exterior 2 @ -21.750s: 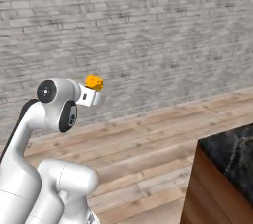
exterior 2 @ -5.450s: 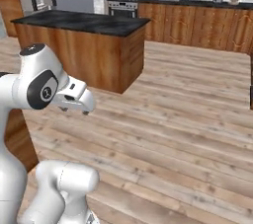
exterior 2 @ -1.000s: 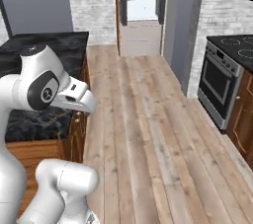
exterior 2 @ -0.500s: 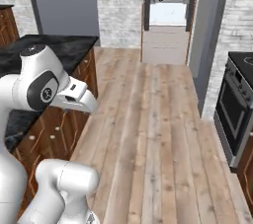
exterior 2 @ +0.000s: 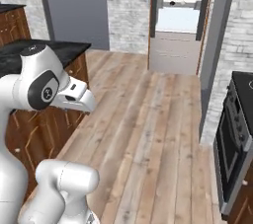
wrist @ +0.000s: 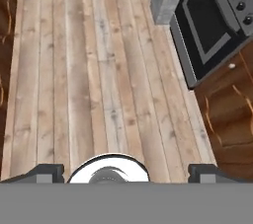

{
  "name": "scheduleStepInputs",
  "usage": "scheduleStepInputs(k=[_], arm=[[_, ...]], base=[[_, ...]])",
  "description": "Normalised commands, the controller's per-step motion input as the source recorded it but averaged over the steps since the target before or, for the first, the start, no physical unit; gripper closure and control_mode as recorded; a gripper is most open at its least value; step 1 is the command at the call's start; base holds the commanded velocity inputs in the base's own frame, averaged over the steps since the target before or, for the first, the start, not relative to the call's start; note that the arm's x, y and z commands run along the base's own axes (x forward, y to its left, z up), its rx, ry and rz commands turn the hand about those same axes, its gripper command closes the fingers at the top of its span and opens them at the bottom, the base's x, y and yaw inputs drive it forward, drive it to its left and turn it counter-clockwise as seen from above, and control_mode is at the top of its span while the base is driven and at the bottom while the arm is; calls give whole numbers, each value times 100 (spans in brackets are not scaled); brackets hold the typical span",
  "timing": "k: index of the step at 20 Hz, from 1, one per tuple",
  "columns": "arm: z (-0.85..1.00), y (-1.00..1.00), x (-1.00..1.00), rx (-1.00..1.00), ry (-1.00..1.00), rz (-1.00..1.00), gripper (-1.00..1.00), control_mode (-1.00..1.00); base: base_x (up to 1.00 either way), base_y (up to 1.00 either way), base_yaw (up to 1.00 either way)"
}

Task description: Take the cheese, steak, and garlic from the fridge and place them on the plate on the dining counter to create an appetizer plate.

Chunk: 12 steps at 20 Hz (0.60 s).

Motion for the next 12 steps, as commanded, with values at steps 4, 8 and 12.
scheduleStepInputs(k=[4,8,12], arm=[[0,0,0,0,0,0,-100,100],[0,0,0,0,0,0,-100,100],[0,0,0,0,0,0,-100,100]], base=[[100,-48,16],[100,-37,10],[100,-29,1]])
